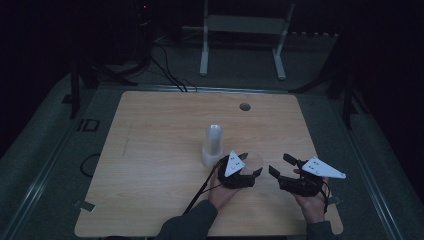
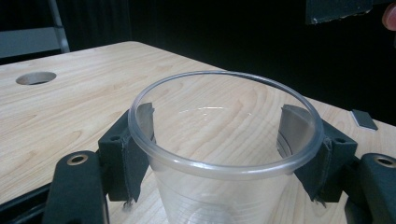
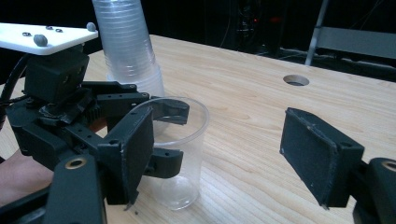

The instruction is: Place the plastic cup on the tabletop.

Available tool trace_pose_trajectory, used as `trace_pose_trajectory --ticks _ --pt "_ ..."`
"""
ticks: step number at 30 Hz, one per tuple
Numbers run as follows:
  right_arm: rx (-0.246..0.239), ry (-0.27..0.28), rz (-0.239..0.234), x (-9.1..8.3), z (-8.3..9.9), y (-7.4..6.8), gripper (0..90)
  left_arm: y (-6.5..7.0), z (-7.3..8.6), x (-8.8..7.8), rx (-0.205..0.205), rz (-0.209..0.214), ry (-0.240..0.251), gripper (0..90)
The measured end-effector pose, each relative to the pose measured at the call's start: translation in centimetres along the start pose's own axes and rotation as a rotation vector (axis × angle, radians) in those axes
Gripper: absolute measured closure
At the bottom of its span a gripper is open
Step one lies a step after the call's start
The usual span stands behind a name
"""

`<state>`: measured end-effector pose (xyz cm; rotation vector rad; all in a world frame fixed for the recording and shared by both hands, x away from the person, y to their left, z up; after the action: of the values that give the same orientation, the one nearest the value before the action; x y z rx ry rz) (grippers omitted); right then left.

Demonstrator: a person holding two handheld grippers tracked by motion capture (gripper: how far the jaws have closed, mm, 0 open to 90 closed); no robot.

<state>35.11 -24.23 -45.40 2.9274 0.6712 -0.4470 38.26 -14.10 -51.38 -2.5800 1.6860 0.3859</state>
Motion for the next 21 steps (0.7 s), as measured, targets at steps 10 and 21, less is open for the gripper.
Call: trace_pose_trajectory --ticks 10,21 --pt "0.001 0.001 -0.001 -0.04 -0.03 0.00 25.7 -0.18 0.33 0.08 0.005 -0.015 -0.008 27.3" --pt "0.002 0.002 -0.001 -0.06 -0.03 0.00 25.7 -0.29 0.54 0.17 0.005 -0.010 -0.021 26.4"
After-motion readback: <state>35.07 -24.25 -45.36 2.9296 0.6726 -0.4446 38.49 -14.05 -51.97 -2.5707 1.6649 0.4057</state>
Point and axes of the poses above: each handheld gripper's, and its own axes: x roughly forward along the jaws, z roughly out of its underside, y roughly to its right, the point moved 10 cm from there along x, roughly forward along the jaws, and after that the axes turned 13 degrees about z, right-handed, at the moved point
